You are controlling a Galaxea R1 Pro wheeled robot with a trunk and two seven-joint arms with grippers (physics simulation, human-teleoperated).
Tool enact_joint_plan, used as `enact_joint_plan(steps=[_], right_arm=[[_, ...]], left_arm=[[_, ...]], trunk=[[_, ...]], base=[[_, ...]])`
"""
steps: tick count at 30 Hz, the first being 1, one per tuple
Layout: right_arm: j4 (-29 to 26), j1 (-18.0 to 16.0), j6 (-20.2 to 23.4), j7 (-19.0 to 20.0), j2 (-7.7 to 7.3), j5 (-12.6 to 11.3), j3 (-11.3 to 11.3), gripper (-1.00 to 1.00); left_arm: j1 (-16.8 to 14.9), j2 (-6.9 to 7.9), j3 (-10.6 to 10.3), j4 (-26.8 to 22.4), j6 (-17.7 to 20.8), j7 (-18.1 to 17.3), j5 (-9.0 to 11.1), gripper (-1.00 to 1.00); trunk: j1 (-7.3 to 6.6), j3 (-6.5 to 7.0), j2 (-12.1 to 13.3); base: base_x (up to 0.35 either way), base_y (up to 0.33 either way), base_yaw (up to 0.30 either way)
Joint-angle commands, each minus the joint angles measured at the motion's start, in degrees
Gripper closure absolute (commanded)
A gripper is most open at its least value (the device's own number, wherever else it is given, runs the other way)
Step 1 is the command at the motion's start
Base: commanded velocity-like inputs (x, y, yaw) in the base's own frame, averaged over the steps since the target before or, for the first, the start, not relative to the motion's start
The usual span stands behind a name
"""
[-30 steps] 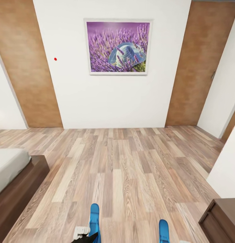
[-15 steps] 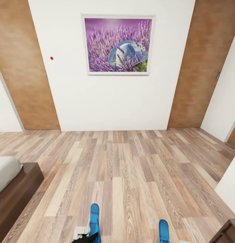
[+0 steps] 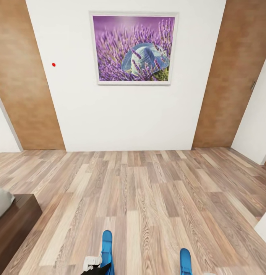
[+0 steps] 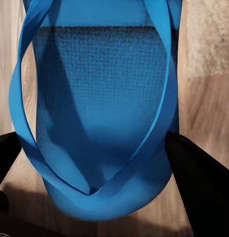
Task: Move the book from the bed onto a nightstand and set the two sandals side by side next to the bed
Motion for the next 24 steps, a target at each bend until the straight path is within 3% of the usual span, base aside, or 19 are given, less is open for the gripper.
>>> enact_joint_plan(steps=[1,24], right_arm=[[-0.1,0.0,0.6,0.3,0.04,0.0,-0.5,1.0],[-0.1,0.0,0.6,0.3,0.04,0.0,-0.5,1.0]], left_arm=[[0.0,0.0,0.3,0.1,-0.1,-0.3,0.0,1.0],[0.0,-0.02,0.3,0.1,-0.1,-0.3,0.0,1.0]], trunk=[[0.02,-0.06,0.0],[0.02,-0.82,0.0]], base=[[0.323,0.0,0.0],[0.323,0.0,0.0]])
